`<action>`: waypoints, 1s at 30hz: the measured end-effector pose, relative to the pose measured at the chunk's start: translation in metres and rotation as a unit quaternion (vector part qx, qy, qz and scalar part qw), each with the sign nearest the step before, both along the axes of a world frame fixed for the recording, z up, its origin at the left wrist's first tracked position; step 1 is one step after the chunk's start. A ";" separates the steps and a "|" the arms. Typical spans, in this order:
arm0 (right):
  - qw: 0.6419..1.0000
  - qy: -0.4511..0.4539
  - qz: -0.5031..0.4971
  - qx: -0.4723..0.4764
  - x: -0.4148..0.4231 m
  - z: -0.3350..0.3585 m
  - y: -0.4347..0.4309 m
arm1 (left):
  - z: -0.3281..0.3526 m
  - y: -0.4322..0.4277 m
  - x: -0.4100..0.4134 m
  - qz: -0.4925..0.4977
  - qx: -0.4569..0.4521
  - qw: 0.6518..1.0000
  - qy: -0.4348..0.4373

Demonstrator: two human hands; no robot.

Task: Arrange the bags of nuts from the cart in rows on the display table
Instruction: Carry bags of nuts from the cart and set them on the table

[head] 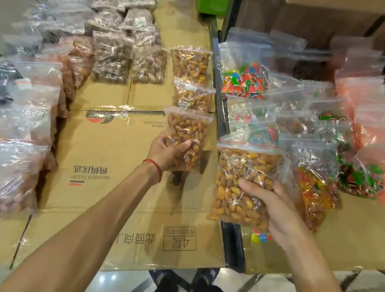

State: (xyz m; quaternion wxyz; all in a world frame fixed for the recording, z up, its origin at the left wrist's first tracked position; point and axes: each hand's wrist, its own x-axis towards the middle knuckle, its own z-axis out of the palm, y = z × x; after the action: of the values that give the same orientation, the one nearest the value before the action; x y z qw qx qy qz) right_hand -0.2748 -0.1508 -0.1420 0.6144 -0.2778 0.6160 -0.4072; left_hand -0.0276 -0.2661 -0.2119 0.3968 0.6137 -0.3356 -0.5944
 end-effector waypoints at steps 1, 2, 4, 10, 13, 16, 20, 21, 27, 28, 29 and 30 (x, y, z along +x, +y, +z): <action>1.000 -0.005 -0.004 0.003 0.001 0.000 0.000 | 0.002 -0.010 -0.001 -0.007 -0.004 1.000 -0.005; 1.000 -0.010 -0.009 0.006 0.002 0.001 0.000 | 0.004 -0.019 -0.002 -0.010 -0.007 1.000 -0.002; 1.000 -0.017 -0.013 0.009 0.004 0.000 0.001 | 0.006 -0.037 -0.005 -0.010 -0.005 1.000 0.005; 1.000 -0.010 -0.021 0.005 0.011 -0.004 -0.004 | -0.005 -0.060 -0.016 0.034 0.004 0.999 -0.035; 0.999 -0.013 -0.034 0.005 0.014 -0.007 -0.006 | -0.018 -0.056 -0.015 0.041 -0.045 0.990 -0.130; 0.999 -0.019 -0.031 0.002 0.015 -0.008 -0.007 | -0.032 -0.048 -0.012 0.024 -0.064 0.984 -0.163; 1.000 -0.020 -0.020 0.003 0.018 -0.011 -0.011 | -0.037 -0.038 -0.010 0.016 -0.051 0.983 -0.178; 1.000 -0.016 -0.016 0.002 0.019 -0.012 -0.012 | -0.037 -0.038 -0.010 0.016 -0.048 0.983 -0.177; 1.000 -0.024 0.016 0.002 0.017 -0.022 -0.023 | -0.031 -0.037 -0.004 -0.010 -0.048 0.979 -0.195; 0.999 -0.020 0.025 0.003 0.017 -0.024 -0.024 | -0.028 -0.034 -0.002 -0.015 -0.052 0.976 -0.210; 0.999 -0.015 0.033 0.005 0.018 -0.025 -0.027 | -0.024 -0.028 0.001 -0.022 -0.057 0.971 -0.229; 0.999 -0.015 0.040 0.006 0.019 -0.028 -0.030 | -0.023 -0.022 0.005 -0.031 -0.073 0.963 -0.258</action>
State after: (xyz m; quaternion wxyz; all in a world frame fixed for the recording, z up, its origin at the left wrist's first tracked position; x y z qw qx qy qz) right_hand -0.2555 -0.1812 -0.1702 0.6407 -0.2923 0.5980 -0.3826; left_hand -0.0223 -0.2883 -0.2344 0.3215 0.7048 -0.4880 -0.4022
